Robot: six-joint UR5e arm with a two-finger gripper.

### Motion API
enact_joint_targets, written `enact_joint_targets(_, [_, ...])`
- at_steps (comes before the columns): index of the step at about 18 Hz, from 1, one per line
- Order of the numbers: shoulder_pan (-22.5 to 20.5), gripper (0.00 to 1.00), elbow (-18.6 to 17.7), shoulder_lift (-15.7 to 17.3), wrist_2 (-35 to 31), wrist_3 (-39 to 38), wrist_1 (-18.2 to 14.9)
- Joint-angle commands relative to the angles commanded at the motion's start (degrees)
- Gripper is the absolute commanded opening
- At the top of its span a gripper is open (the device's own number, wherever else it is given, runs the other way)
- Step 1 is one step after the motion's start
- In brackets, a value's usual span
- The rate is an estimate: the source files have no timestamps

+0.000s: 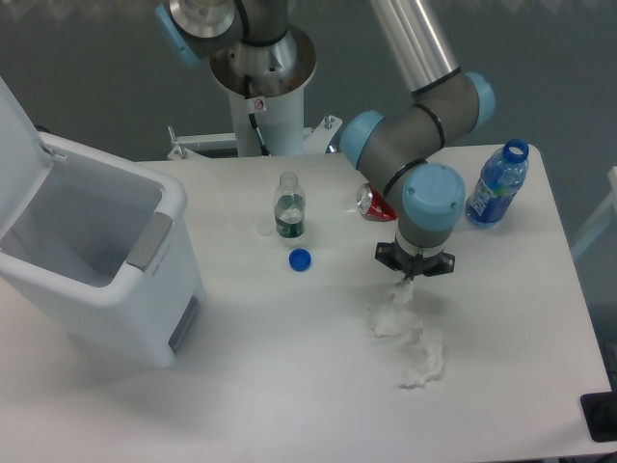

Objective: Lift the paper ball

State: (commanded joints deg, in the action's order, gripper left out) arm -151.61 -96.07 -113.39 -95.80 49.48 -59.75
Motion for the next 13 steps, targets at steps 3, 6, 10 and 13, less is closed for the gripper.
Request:
enact_joint_targets(3, [0.44,0.00,3.68,2.12,1.66,1.40,-3.08])
enact_joint_targets(6, [0.70,0.00,10.27,2.82,5.18,2.02,-8.07])
enact_joint_targets(10, [1.58,0.00,14.85,2.91,5.62,11.32,-10.12])
enact_joint_targets(13, [2.46,0.00,18.36,2.91,6.07,17.38,-11.52])
